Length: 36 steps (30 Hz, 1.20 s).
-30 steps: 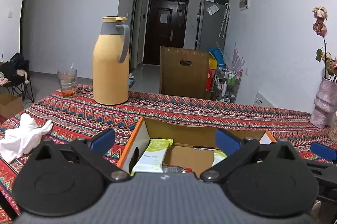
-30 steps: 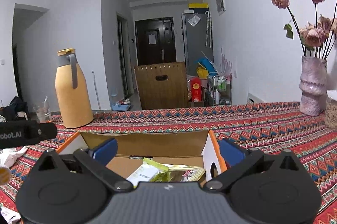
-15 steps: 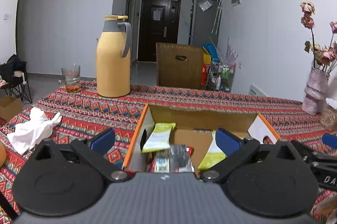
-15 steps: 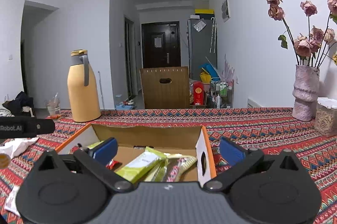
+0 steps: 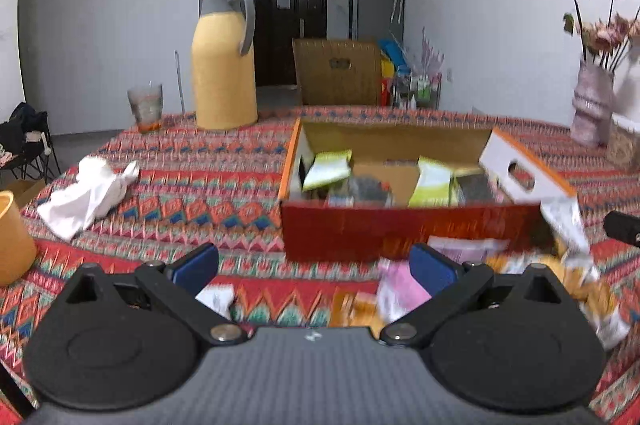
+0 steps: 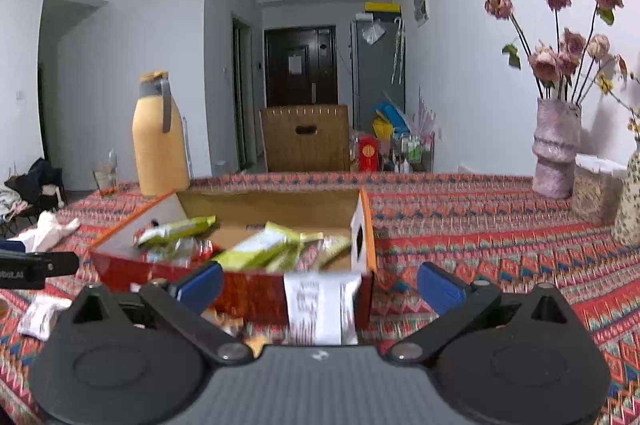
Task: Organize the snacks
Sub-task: 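Withdraw both open tools from the box back toward the snack pile, then grasp the white cracker packet with the right tool while the left tool grasps a white sachet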
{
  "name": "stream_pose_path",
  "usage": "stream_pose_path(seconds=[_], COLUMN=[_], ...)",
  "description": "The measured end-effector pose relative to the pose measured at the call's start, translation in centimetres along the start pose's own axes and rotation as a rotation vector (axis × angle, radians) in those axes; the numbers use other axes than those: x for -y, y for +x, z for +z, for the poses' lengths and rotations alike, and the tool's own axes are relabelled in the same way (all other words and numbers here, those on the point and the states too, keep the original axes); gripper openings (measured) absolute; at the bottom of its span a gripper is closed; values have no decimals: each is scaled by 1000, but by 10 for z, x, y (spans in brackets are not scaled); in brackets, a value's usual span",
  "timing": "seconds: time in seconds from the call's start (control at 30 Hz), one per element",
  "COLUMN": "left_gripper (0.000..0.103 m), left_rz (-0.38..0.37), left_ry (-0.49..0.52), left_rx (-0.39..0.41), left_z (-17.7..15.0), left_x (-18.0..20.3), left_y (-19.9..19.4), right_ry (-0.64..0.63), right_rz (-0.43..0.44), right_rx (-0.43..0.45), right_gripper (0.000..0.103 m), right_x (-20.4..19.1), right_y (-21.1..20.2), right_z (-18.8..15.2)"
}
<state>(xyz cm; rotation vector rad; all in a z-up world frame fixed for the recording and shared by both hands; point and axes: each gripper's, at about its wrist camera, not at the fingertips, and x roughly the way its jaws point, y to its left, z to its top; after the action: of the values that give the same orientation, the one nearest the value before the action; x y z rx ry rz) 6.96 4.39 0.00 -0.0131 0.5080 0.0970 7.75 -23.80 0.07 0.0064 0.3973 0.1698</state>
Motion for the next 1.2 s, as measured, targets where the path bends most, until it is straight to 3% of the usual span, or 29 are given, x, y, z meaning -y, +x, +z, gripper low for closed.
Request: stream_pose_path(seconds=[0.37, 0.73, 0.9, 1.17, 1.2], left_gripper=[103, 103, 103, 103, 103], left_rz=[-11, -21, -24, -29, -29], left_ry=[-81, -76, -73, -68, -68], left_rx=[-59, -68, -76, -84, -86], left_z=[-28, -30, -32, -32, -32], left_x=[-20, -17, -15, -13, -13], left_y=[-8, -8, -5, -2, -2], right_ry=[24, 12, 37, 30, 28], right_rz=[-8, -12, -36, -26, -23], right_rx=[-139, -190, -215, -233, -240], right_gripper=[103, 102, 77, 60, 53], right_x=[4, 1, 6, 1, 0], right_y=[-12, -5, 4, 17, 19], right_z=[-44, -51, -55, -56, -57])
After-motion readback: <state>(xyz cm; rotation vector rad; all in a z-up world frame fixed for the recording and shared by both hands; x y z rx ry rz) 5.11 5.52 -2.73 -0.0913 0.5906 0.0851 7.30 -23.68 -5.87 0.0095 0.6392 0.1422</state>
